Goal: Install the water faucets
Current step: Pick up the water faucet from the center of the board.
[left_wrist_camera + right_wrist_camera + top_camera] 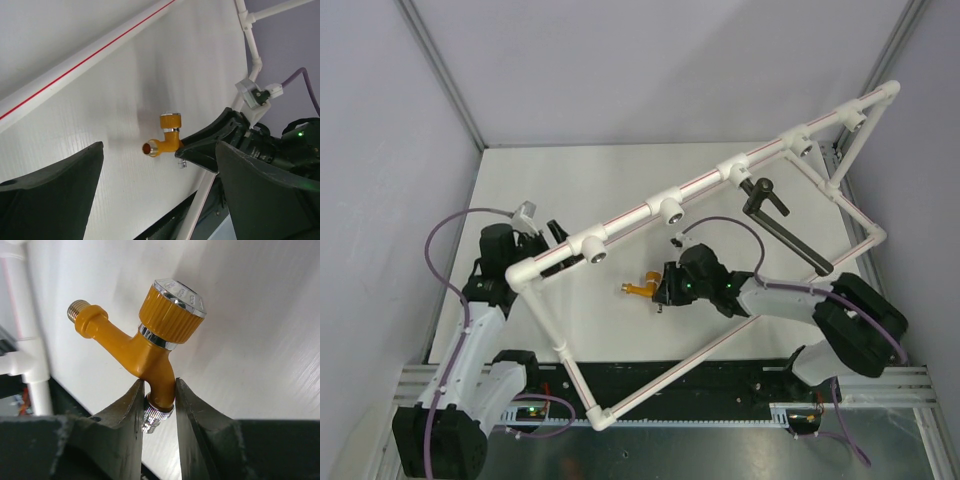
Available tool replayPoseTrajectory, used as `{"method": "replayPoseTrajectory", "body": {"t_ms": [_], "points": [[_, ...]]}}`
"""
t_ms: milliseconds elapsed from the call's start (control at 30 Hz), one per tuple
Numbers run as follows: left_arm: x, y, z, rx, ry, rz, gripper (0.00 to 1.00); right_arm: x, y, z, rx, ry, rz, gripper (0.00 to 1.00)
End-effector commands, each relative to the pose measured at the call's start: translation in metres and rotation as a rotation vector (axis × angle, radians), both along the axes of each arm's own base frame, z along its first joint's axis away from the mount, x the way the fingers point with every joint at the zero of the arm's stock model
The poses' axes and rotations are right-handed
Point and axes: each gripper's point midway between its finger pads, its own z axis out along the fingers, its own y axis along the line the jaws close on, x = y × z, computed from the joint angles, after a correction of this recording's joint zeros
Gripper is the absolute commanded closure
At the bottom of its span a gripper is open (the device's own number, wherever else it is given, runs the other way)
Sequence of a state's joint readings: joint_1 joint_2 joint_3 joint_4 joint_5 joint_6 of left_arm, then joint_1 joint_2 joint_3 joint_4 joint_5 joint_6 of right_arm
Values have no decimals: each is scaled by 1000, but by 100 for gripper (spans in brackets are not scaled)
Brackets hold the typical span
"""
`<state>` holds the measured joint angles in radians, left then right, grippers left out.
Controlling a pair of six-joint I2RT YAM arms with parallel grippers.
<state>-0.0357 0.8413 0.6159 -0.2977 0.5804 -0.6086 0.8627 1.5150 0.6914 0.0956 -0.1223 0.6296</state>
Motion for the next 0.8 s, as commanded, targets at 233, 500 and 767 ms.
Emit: {"method": "replayPoseTrajectory", "body": {"t_ms": [233, 500, 767], "points": [[-31, -40, 3, -88, -18, -113, 11, -1, 25, 103, 395, -85, -41, 100], [-34, -62, 10, -143, -13, -138, 17, -2, 25, 113, 422, -95, -35, 100], [-36, -86, 8, -168, 6, -193, 23, -3, 22, 122, 434, -114, -35, 100]]}}
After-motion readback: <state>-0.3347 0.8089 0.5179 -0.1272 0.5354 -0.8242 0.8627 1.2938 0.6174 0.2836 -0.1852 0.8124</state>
